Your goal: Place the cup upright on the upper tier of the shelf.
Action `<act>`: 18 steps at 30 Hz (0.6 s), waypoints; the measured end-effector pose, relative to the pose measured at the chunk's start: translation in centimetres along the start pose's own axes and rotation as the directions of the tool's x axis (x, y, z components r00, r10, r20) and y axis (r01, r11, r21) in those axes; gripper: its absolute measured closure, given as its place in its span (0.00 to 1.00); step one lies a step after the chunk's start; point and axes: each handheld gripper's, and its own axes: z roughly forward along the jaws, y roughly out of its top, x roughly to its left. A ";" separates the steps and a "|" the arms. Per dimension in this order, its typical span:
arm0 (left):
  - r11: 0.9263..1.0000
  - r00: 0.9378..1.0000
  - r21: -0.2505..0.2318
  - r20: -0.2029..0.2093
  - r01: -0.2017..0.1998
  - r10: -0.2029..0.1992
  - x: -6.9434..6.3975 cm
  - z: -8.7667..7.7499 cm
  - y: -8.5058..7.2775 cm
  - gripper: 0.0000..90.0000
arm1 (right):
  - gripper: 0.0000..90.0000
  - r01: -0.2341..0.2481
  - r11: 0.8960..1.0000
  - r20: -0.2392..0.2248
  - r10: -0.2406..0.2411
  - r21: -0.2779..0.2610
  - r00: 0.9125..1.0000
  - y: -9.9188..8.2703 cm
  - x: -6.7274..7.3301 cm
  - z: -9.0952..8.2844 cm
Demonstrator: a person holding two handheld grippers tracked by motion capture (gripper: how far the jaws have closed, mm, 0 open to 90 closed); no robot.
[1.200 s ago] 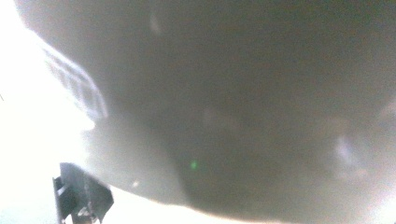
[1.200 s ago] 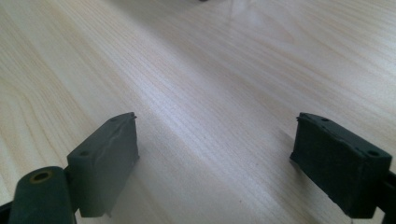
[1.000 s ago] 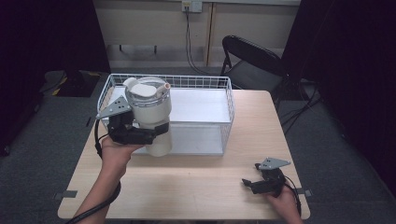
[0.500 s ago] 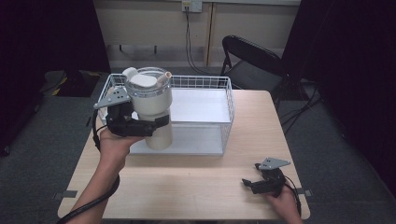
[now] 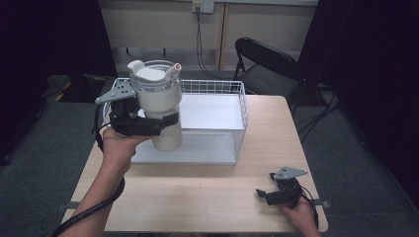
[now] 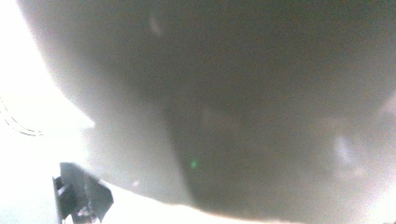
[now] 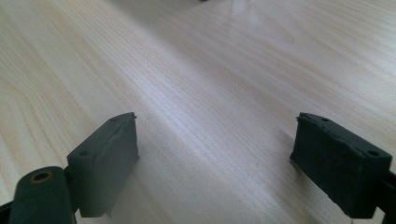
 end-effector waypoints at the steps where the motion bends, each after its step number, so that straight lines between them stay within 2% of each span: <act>1: 1.000 1.000 0.000 0.000 0.000 0.000 0.0 0.0 0.0 0.11 | 0.15 0.000 1.000 0.000 0.000 0.000 1.000 0.0 0.0 0.0; 18: 1.000 1.000 -0.008 -0.013 -0.005 0.005 0.5 0.5 2.1 0.11 | 0.15 -0.001 1.000 0.000 0.001 0.000 1.000 0.0 0.0 0.0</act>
